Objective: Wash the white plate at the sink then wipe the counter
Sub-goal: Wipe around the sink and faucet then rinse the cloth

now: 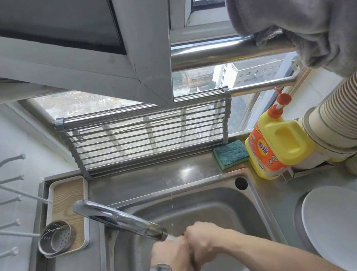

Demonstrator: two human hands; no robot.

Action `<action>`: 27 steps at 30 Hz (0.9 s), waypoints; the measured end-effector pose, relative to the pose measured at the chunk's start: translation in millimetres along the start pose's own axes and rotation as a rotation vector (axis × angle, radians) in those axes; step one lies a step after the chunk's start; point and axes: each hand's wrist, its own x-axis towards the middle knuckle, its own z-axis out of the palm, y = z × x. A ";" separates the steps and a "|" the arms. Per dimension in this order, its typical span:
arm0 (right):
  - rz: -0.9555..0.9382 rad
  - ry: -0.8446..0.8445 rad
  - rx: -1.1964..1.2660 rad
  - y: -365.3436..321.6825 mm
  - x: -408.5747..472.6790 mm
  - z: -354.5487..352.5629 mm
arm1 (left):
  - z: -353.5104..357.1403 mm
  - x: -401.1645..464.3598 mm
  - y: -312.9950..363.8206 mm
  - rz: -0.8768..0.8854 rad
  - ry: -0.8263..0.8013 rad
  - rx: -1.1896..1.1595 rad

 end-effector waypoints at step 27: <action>-0.215 0.450 -0.382 8.1 -4.2 37.6 | 17.5 3.1 0.9 -0.301 -0.253 -0.826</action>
